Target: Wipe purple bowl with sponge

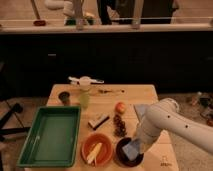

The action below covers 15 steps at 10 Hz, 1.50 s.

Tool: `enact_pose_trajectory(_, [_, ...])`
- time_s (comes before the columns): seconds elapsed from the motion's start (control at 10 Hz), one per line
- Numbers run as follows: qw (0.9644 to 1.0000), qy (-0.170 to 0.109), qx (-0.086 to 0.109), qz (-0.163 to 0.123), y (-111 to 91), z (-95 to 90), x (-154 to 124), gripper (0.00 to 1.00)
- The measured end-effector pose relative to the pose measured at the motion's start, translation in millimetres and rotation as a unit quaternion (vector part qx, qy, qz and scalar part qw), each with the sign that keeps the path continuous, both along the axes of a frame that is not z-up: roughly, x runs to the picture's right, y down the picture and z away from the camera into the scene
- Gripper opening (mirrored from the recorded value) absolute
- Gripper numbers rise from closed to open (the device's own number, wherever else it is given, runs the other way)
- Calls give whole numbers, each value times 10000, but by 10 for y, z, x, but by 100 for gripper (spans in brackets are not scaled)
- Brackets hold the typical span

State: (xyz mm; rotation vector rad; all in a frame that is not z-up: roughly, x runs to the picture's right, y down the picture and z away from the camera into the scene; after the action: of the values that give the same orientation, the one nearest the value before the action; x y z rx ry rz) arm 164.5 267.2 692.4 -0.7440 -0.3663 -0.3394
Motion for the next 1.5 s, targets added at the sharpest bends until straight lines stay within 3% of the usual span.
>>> enact_pose_trajectory(0.2, [10000,18,-61,-57,-80,195,40,0])
enact_pose_trajectory(0.4, [9998,-34,-78,-156,-107,233,-27,0])
enact_pose_trajectory(0.9, [9980,-519,8,-355,-20,-170,-265,0])
enact_pose_trajectory(1.3, [9953,-790,-172,-534,246,-239,-419,0])
enact_pose_trajectory(1.5, [9962,-666,-203,-531,231,-191,-294,0])
